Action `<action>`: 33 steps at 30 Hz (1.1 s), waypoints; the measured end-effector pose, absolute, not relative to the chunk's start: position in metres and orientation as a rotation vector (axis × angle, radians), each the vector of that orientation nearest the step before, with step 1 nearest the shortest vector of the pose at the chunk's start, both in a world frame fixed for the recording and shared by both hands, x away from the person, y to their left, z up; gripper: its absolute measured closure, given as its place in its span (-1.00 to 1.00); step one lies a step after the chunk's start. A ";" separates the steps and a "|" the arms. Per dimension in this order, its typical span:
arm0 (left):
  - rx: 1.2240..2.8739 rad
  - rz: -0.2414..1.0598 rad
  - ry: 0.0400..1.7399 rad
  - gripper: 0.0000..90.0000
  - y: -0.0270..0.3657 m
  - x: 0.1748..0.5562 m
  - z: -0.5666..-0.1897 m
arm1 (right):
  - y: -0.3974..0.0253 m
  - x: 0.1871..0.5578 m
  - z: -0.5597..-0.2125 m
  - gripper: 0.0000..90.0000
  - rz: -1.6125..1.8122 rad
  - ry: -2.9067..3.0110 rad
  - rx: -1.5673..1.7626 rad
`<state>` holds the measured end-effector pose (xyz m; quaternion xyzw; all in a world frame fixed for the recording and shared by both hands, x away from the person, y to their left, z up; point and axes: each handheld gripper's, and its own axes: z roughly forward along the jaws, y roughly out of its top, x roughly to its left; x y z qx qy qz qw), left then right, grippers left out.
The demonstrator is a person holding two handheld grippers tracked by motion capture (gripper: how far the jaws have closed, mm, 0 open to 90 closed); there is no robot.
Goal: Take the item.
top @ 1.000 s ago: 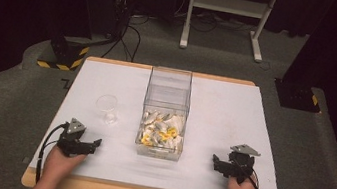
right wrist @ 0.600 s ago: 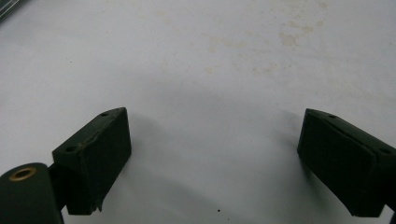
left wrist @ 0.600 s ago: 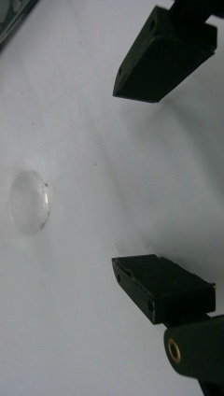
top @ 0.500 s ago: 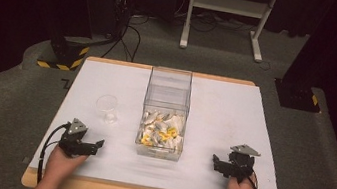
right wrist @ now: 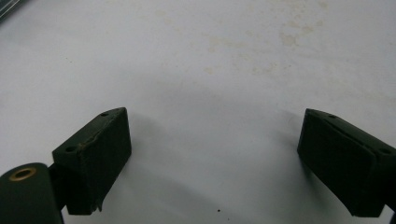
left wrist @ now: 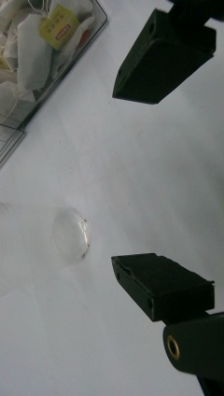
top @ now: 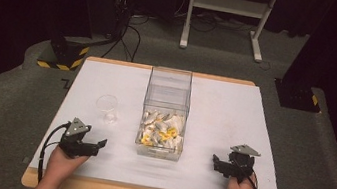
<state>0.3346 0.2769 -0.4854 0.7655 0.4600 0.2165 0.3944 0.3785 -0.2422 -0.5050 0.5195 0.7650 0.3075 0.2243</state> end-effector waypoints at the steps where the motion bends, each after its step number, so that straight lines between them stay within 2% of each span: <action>1: 1.937 0.548 1.160 -0.62 0.277 0.335 -0.484 | -0.242 0.378 -0.505 -0.79 0.848 2.111 1.433; 18: 1.919 0.561 1.130 -0.59 0.272 0.333 -0.474 | -0.242 0.378 -0.505 -0.79 0.849 2.111 1.434; 33: 1.903 0.523 1.093 -0.57 0.263 0.337 -0.466 | -0.242 0.378 -0.505 -0.79 0.849 2.111 1.433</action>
